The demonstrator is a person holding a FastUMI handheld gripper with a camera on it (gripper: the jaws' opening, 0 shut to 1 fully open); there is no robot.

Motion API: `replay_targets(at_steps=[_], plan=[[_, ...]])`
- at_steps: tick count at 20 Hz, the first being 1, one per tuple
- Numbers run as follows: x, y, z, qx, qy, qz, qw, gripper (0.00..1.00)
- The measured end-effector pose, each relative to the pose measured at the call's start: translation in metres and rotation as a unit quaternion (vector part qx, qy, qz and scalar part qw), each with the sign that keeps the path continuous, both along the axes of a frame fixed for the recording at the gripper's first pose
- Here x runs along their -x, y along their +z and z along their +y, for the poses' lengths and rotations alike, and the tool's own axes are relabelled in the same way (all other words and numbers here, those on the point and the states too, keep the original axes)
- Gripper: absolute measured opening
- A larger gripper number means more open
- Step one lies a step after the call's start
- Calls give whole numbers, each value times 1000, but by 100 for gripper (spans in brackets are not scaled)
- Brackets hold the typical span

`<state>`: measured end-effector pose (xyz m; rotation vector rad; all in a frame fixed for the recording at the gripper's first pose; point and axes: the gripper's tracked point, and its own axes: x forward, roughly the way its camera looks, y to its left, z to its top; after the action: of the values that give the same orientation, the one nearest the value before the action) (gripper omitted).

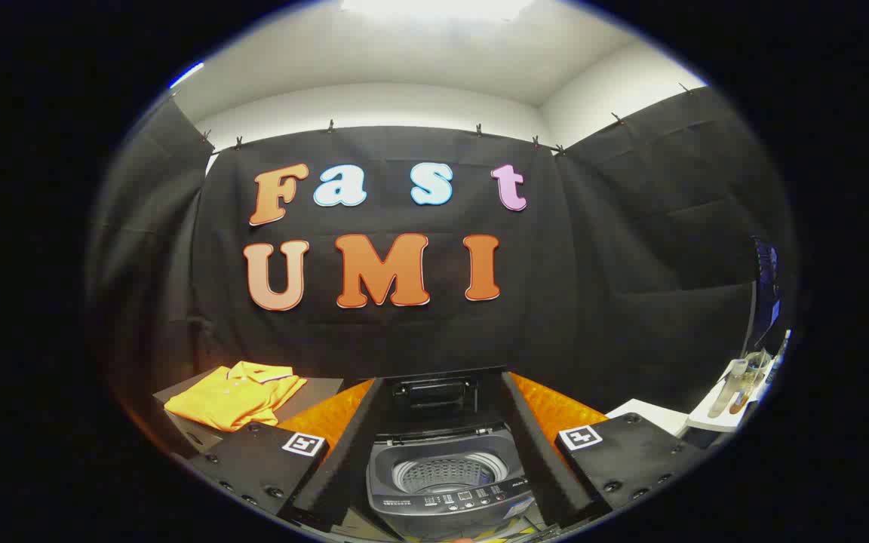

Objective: Put the clothes into the washing machine and then close the washing machine lid.

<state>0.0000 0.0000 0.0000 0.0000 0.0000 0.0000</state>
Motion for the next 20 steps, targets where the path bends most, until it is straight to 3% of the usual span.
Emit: replay_targets(at_steps=[20], plan=[[10,3,8,-15,-10,0,1000,97]])
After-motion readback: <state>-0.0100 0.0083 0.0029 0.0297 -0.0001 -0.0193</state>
